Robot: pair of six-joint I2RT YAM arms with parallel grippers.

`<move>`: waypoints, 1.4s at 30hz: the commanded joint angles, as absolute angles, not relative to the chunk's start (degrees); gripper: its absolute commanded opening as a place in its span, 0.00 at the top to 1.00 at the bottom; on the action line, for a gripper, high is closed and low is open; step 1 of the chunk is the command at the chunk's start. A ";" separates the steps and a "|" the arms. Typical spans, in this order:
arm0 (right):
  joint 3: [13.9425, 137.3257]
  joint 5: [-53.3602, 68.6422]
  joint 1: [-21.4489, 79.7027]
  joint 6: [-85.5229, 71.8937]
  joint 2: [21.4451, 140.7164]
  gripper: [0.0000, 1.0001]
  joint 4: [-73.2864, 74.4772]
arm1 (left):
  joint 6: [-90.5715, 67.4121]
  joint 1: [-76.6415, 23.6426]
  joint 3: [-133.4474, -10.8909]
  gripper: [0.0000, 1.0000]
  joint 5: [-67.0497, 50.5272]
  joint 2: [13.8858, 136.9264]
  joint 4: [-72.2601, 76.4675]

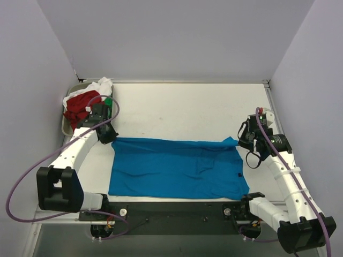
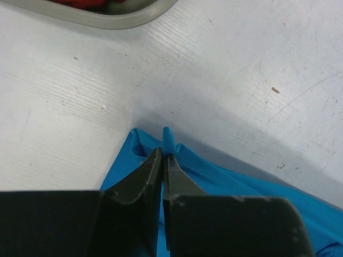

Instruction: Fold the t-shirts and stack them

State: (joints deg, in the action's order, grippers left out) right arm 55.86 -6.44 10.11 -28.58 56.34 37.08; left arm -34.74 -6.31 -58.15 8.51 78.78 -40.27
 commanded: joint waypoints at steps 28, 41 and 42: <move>49.75 -10.99 13.88 -41.48 37.62 1.00 58.70 | -29.62 -4.31 -52.03 1.00 0.70 70.40 -45.52; 48.16 -18.01 27.85 -52.47 36.91 1.00 65.21 | -31.03 -4.39 -50.36 1.00 0.88 68.90 -47.55; 47.99 -18.37 28.73 -53.17 36.91 1.00 66.00 | -31.03 -4.39 -50.62 1.00 0.88 69.17 -48.07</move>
